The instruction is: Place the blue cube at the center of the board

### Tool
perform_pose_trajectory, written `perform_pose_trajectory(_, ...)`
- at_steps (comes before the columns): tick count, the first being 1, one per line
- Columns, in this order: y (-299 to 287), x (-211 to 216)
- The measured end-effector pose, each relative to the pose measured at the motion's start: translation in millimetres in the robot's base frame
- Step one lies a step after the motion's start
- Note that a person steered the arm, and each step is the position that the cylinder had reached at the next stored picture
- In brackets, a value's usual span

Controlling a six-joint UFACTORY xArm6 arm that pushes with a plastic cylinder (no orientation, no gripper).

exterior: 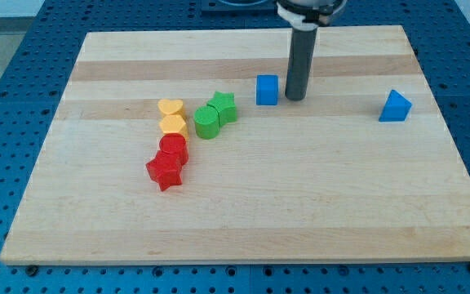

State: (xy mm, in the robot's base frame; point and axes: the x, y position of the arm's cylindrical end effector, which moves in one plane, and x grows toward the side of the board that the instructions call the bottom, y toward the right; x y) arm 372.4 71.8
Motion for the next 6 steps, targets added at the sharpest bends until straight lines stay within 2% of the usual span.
perform_pose_trajectory(1,-8,-5)
perform_pose_trajectory(2,-4,-65)
perform_pose_trajectory(3,-13,-97)
perform_pose_trajectory(6,-41,-11)
